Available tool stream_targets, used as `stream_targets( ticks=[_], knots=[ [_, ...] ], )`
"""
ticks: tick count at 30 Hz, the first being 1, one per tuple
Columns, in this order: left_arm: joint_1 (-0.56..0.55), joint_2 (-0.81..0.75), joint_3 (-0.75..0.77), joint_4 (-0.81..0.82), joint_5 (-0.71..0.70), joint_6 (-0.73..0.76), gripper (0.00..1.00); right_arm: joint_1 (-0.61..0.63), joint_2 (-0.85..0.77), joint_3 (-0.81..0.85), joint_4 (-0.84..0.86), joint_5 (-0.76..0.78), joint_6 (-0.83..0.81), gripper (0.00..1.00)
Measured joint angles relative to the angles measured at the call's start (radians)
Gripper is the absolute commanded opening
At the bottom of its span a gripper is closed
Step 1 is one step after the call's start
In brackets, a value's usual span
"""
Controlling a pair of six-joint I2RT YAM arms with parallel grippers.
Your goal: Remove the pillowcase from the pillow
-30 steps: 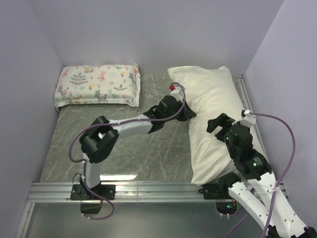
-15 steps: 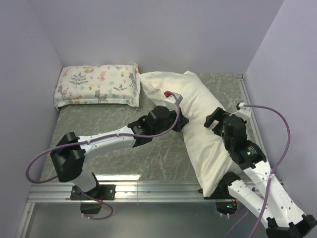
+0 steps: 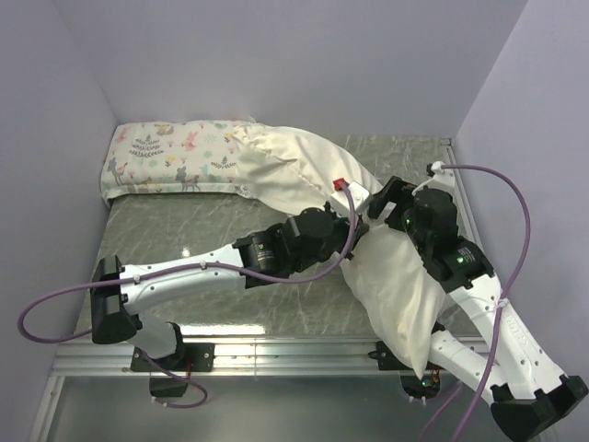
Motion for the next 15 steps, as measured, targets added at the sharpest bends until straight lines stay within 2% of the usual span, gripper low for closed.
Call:
stream_targets(
  ticks=[4, 8, 11, 15],
  knots=[
    [-0.057, 0.0, 0.053, -0.05, -0.062, 0.05, 0.0, -0.002, 0.03, 0.023, 0.039, -0.084, -0.02, 0.9],
    [-0.078, -0.012, 0.037, -0.049, -0.149, 0.04, 0.0, -0.006, 0.069, 0.024, 0.082, -0.196, -0.045, 0.85],
    [-0.117, -0.089, -0.116, 0.019, -0.289, -0.012, 0.0, -0.002, 0.124, 0.023, 0.111, -0.3, -0.06, 0.81],
    [-0.203, -0.229, -0.376, 0.068, -0.498, -0.18, 0.0, 0.045, 0.197, 0.014, 0.135, -0.379, -0.072, 0.8]
  ],
)
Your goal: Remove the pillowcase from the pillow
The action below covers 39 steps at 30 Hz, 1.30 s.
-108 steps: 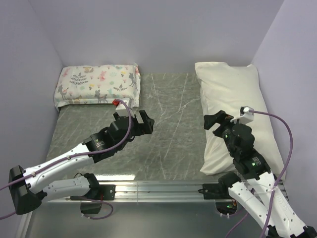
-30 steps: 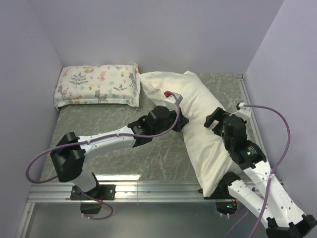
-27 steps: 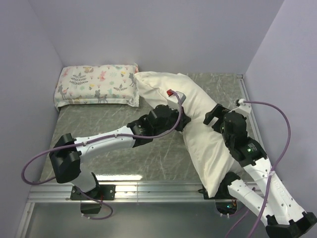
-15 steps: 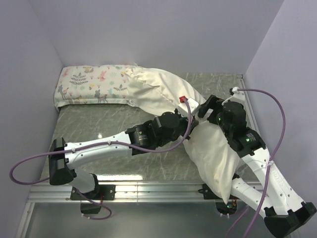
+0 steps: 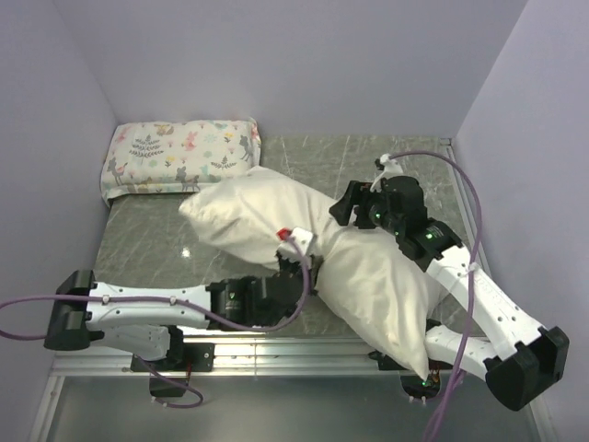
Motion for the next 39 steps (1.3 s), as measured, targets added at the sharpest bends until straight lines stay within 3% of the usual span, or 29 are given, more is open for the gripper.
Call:
stream_targets(
  ticks=[4, 8, 10, 11, 13, 14, 19, 28, 35, 39],
  knots=[
    [-0.084, -0.081, -0.224, -0.008, -0.138, -0.293, 0.0, 0.045, 0.053, -0.009, 0.007, -0.008, -0.011, 0.8],
    [-0.153, -0.025, -0.304, -0.019, -0.194, -0.531, 0.02, 0.055, 0.062, -0.005, -0.002, 0.03, -0.017, 0.84],
    [-0.17, 0.053, -0.283, -0.023, -0.206, -0.577, 0.15, 0.055, 0.06, 0.012, -0.017, 0.063, -0.023, 0.85],
    [-0.172, 0.089, -0.261, -0.029, -0.209, -0.578, 0.31, 0.055, 0.059, 0.022, -0.025, 0.076, -0.026, 0.86],
    [-0.172, 0.172, -0.189, -0.041, -0.214, -0.569, 0.46, 0.055, 0.051, 0.05, -0.047, 0.106, -0.031, 0.88],
    [-0.17, 0.192, -0.166, -0.029, -0.208, -0.551, 0.58, 0.055, 0.044, 0.064, -0.056, 0.121, -0.033, 0.88],
    [-0.117, 0.164, -0.156, 0.071, -0.119, -0.468, 0.82, 0.055, -0.044, 0.101, -0.108, 0.185, -0.034, 0.91],
    [-0.055, 0.031, -0.104, 0.093, 0.036, -0.344, 0.92, 0.055, -0.206, 0.061, -0.185, 0.21, -0.002, 0.91],
    [-0.019, -0.22, -0.098, -0.051, 0.027, -0.354, 0.99, 0.055, -0.33, -0.086, -0.255, 0.21, 0.019, 0.92],
    [0.091, -0.32, -0.098, -0.138, 0.04, -0.37, 0.99, 0.055, -0.377, -0.141, -0.298, 0.218, 0.029, 0.92]
  ],
)
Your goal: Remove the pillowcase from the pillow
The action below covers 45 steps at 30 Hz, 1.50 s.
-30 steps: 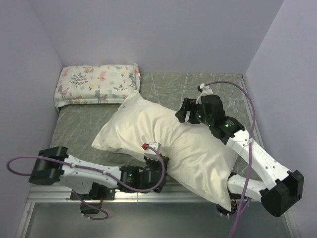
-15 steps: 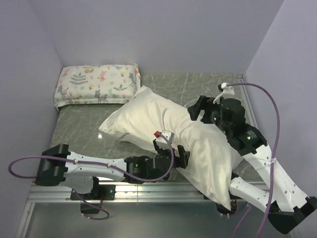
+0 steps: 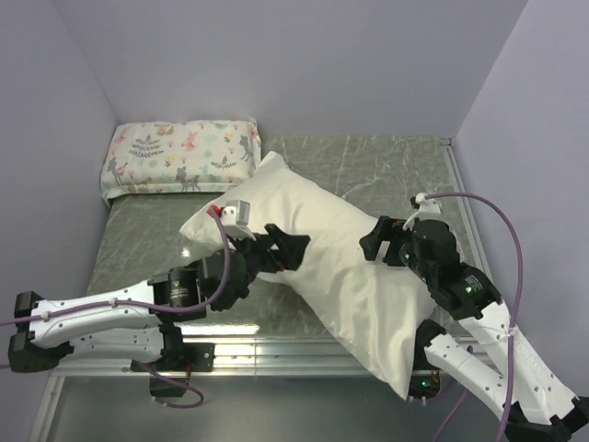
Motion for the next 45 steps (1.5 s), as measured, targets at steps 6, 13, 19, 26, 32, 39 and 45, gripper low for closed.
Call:
stream_targets(
  ticks=[6, 13, 19, 26, 32, 39, 45],
  knots=[
    [0.108, 0.015, 0.057, -0.161, 0.046, 0.001, 0.99, 0.0, -0.048, -0.035, -0.035, 0.017, 0.017, 0.93],
    [0.418, 0.084, 0.068, -0.225, 0.208, 0.021, 0.99, 0.0, 0.011, -0.117, 0.029, -0.036, 0.056, 0.88],
    [0.573, 0.243, 0.038, -0.161, 0.409, 0.056, 0.49, -0.001, 0.219, -0.113, 0.159, -0.056, 0.083, 0.22],
    [0.572, 0.292, -0.122, 0.023, 0.513, 0.035, 0.01, -0.013, 0.558, 0.137, 0.163, -0.003, 0.062, 0.0],
    [0.481, 0.257, -0.193, 0.115, 0.471, -0.018, 0.0, -0.066, 0.718, 0.333, 0.101, 0.032, 0.025, 0.0],
    [0.41, 0.233, -0.235, 0.161, 0.48, -0.079, 0.12, -0.095, 0.77, 0.42, 0.092, 0.02, -0.007, 0.02],
    [0.383, 0.19, -0.235, 0.153, 0.575, -0.047, 0.67, -0.107, 0.769, 0.413, 0.129, 0.034, -0.011, 0.22]
  ],
)
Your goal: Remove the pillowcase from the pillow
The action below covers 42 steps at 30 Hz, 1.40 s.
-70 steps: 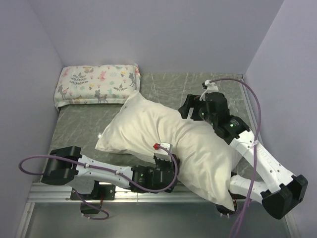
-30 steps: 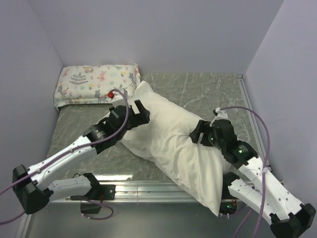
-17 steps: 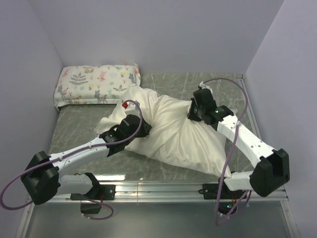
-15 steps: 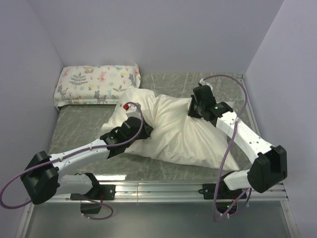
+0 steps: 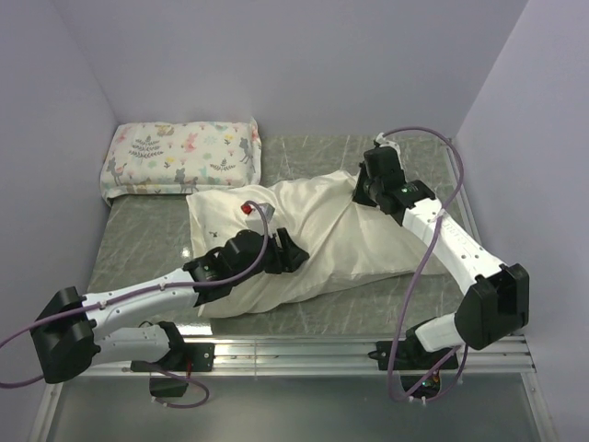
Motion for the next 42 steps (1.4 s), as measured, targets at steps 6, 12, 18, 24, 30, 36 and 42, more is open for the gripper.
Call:
stream_targets(
  ticks=[6, 12, 18, 24, 30, 36, 42],
  knots=[
    [-0.008, -0.02, 0.029, 0.006, 0.08, 0.044, 0.82, -0.008, -0.054, -0.063, 0.051, 0.014, 0.011, 0.55],
    [-0.017, -0.25, 0.058, -0.138, -0.046, 0.009, 0.88, 0.005, -0.163, -0.094, 0.06, 0.011, 0.001, 0.79],
    [-0.016, -0.483, 0.114, -0.365, -0.313, -0.103, 0.95, 0.184, -0.218, -0.074, 0.062, 0.043, -0.041, 0.83],
    [0.043, -0.524, 0.111, -0.584, -0.439, -0.201, 0.98, 0.492, -0.078, -0.026, 0.064, 0.127, -0.063, 0.85],
    [0.161, -0.556, 0.081, -0.633, -0.398, -0.196, 0.98, 0.595, 0.134, 0.037, 0.063, 0.226, -0.082, 0.37],
    [0.215, -0.521, 0.066, -0.605, -0.306, -0.171, 0.97, 0.46, 0.093, -0.028, 0.106, 0.194, -0.043, 0.02],
    [0.283, -0.51, -0.017, -0.523, -0.201, -0.166, 0.87, 0.237, -0.07, -0.161, 0.13, 0.127, -0.04, 0.04]
  ],
)
